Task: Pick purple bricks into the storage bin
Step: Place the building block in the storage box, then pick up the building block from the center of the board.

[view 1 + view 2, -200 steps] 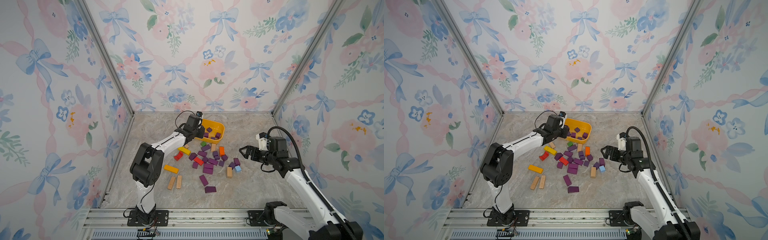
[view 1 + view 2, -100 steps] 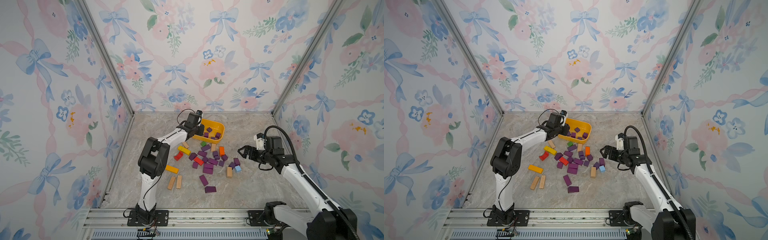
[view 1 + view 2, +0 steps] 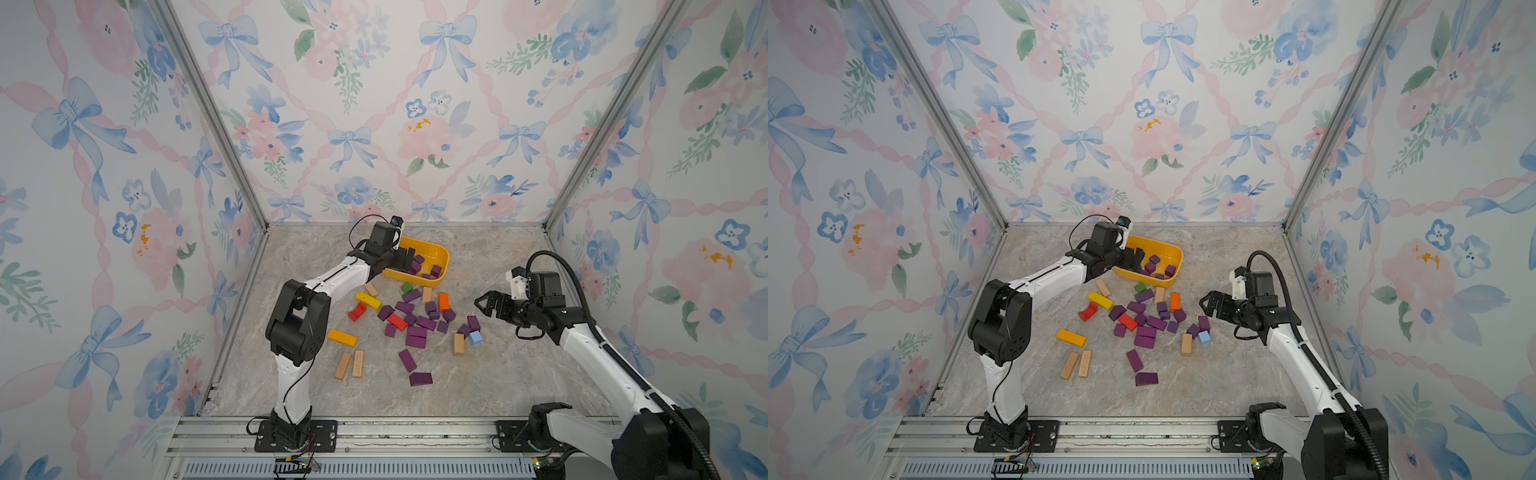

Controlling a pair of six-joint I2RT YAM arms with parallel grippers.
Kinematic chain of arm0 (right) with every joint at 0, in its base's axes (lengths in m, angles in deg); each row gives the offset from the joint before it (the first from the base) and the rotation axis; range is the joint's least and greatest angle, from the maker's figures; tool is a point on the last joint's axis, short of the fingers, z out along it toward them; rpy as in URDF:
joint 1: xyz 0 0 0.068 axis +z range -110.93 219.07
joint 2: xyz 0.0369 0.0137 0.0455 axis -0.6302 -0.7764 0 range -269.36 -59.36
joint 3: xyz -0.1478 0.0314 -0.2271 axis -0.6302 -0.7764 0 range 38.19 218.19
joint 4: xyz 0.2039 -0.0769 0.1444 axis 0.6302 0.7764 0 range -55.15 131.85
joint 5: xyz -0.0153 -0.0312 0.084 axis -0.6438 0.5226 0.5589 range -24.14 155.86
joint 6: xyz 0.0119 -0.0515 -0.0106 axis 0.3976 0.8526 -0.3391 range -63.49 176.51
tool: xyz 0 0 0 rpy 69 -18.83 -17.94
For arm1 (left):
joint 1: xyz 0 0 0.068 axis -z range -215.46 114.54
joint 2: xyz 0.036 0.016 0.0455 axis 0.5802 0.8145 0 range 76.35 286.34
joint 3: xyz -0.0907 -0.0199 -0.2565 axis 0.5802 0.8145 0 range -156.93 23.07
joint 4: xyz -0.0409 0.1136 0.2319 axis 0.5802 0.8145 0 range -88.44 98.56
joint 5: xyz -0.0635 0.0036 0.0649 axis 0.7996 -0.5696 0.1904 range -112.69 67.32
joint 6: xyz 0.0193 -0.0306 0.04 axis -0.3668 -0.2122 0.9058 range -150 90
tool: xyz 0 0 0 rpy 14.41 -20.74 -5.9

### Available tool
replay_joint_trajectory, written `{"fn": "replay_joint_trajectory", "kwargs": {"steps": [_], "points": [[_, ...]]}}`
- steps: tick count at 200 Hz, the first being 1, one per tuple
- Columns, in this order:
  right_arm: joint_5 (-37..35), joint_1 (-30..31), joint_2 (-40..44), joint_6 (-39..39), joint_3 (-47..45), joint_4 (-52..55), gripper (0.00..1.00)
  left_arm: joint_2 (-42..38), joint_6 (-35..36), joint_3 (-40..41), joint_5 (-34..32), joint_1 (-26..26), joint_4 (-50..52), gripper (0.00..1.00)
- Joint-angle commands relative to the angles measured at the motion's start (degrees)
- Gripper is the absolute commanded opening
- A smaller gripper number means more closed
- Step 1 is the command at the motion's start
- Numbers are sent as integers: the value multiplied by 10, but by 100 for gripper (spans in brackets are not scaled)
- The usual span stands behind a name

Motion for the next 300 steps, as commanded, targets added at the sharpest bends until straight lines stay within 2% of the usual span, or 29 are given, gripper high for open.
{"fn": "replay_joint_trajectory", "kwargs": {"steps": [1, 48, 111, 148, 169, 188, 211, 236, 271, 300], "points": [[5, -2, 12, -8, 13, -10, 97, -63, -6, 27, -23, 9, 3, 98], [-32, 18, 29, 8, 33, 15, 97, -169, -5, 117, -73, 38, 2, 98], [-103, 105, 8, 32, 68, 45, 97, -344, -17, 297, -131, 65, -53, 98], [-150, 165, -18, 36, 87, 48, 97, -451, -28, 427, -129, 75, -130, 98], [-153, 193, -41, 32, 101, 50, 97, -502, -35, 501, -123, 77, -165, 98], [-157, 215, -63, 29, 116, 59, 100, -534, -38, 552, -117, 78, -198, 98], [-166, 240, -88, 23, 128, 65, 98, -553, -45, 603, -100, 79, -241, 98], [-174, 264, -121, 21, 138, 68, 92, -558, -47, 632, -90, 82, -266, 98], [-198, 268, -178, 25, 163, 97, 77, -554, -30, 656, -83, 86, -290, 98], [-223, 275, -201, 36, 180, 126, 68, -558, -9, 679, -60, 91, -320, 98]]}}
